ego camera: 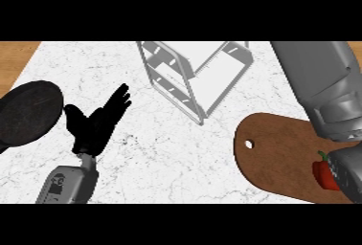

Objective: Pick the cupcake from the cutting board and place it in the tiered basket

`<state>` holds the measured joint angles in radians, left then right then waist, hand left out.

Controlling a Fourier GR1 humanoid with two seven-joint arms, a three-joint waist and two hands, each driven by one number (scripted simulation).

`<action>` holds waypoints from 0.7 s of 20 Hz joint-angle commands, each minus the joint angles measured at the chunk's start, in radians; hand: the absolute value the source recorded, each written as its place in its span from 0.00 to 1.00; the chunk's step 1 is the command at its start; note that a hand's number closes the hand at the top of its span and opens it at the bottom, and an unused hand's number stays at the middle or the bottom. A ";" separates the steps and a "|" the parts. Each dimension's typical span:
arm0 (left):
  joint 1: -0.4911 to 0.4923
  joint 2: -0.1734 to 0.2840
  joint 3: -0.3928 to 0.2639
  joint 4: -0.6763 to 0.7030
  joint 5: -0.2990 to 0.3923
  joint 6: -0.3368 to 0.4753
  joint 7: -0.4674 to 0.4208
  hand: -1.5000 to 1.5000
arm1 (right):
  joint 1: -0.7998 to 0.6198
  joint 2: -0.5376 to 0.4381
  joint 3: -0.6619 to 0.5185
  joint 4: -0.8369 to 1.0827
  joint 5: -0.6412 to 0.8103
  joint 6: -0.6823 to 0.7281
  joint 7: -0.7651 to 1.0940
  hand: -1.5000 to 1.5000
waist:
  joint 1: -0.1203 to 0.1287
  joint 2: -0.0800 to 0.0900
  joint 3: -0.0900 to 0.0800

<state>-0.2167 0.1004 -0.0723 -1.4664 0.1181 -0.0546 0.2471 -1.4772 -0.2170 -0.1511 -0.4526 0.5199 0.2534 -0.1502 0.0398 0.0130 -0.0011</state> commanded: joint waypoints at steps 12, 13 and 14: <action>0.003 0.007 0.010 0.013 -0.009 -0.016 -0.021 0.50 | -0.020 0.213 -0.139 0.143 -0.161 -0.018 -0.130 0.00 | 0.008 0.005 0.000; 0.010 0.003 0.016 0.029 0.000 -0.023 -0.033 0.50 | -0.057 0.215 -0.147 0.133 -0.180 -0.019 -0.110 0.00 | 0.003 0.001 0.000; -0.003 -0.020 -0.013 0.018 -0.011 -0.015 -0.008 0.50 | -0.057 0.215 -0.135 0.153 -0.199 -0.029 -0.137 0.00 | 0.009 0.001 0.000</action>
<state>-0.2048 0.0897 -0.0814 -1.4627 0.1052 -0.0621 0.2353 -1.5115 -0.0291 -0.2839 -0.3194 0.3571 0.2388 -0.2423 0.0480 0.0154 -0.0008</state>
